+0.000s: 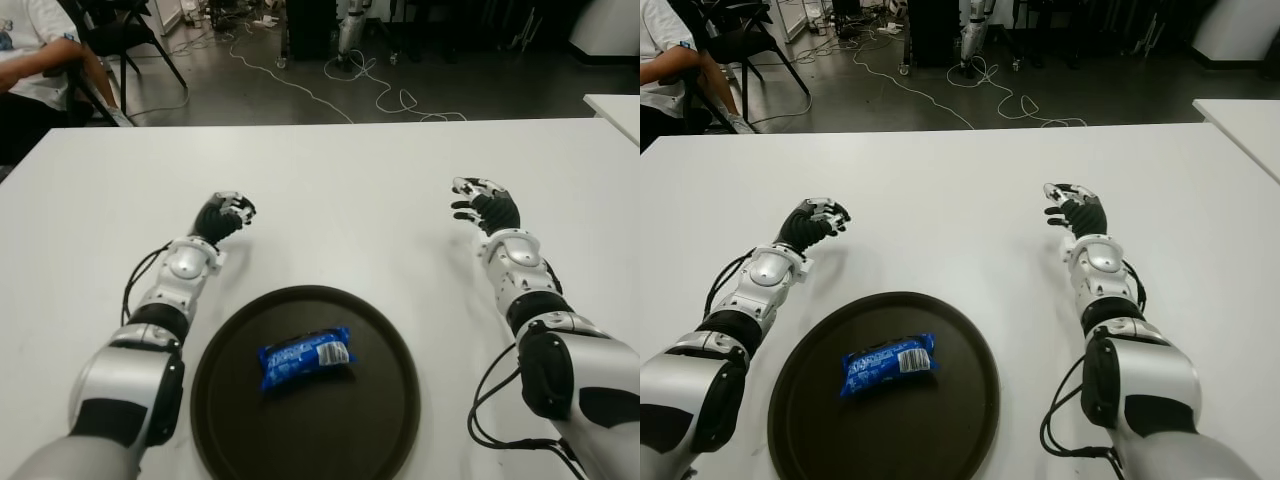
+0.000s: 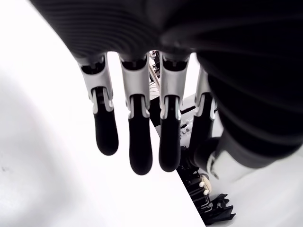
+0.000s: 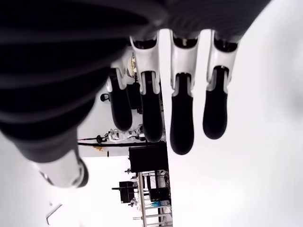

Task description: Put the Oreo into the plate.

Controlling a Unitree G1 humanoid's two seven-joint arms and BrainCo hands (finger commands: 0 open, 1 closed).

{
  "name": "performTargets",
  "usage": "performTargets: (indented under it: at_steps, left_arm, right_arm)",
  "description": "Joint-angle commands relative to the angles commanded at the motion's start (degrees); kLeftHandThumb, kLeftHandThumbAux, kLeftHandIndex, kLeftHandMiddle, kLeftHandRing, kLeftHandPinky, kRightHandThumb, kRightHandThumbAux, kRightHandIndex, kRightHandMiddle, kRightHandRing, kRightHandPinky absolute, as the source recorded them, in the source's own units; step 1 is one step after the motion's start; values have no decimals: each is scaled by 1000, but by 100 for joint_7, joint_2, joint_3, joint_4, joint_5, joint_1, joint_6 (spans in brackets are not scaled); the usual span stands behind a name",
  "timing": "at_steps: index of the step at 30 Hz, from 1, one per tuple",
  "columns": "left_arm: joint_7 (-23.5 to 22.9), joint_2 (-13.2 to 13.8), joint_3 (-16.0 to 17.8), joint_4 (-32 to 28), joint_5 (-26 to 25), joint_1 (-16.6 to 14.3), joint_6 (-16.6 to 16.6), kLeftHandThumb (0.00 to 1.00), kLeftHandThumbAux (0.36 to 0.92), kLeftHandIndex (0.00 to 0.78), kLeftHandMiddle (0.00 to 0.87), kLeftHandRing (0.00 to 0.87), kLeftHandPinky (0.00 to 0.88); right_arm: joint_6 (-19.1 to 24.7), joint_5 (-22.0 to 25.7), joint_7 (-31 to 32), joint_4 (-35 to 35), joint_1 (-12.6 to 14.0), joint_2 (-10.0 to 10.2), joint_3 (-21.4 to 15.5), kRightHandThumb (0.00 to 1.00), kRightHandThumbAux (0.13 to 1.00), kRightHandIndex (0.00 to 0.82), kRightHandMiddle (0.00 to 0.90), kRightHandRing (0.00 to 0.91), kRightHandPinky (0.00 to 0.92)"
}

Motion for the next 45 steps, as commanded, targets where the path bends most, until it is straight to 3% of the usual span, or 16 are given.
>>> performTargets:
  at_steps: [15, 19, 21, 25, 29, 35, 45]
  left_arm:
    - [-262, -67, 277, 10, -307, 19, -140, 942, 653, 479, 444, 447, 414]
    - [-645, -120, 565, 7, -669, 16, -91, 941, 653, 470, 442, 456, 433]
    - [-792, -139, 672, 6, -804, 9, -50, 941, 653, 465, 441, 462, 445]
    - [-948, -161, 795, 8, -960, -5, 16, 941, 653, 468, 441, 462, 441]
    - [-1188, -180, 1052, 18, -1265, -69, 258, 941, 653, 474, 442, 456, 428]
    - [-1439, -214, 1470, 12, -1735, -166, 706, 937, 656, 455, 434, 473, 476]
    - [-1569, -203, 1822, 15, -2108, -250, 1126, 932, 661, 405, 451, 498, 533]
  right_arm:
    - [-88, -22, 66, -4, 27, -1, 64, 304, 675, 388, 527, 540, 544]
    - [-97, -31, 48, -1, 37, 5, 75, 309, 674, 397, 533, 546, 549]
    - [-86, -32, 48, 2, 37, 7, 79, 526, 703, 409, 535, 547, 549]
    - [-69, -23, 67, 4, 36, 7, 72, 638, 718, 416, 537, 550, 552]
    - [-54, -23, 99, 5, 38, 8, 72, 668, 722, 418, 536, 550, 551]
    - [-64, -33, 105, 0, 42, 15, 73, 674, 723, 417, 533, 548, 548]
    - [-77, -38, 32, -7, 52, 33, 66, 675, 722, 417, 526, 543, 547]
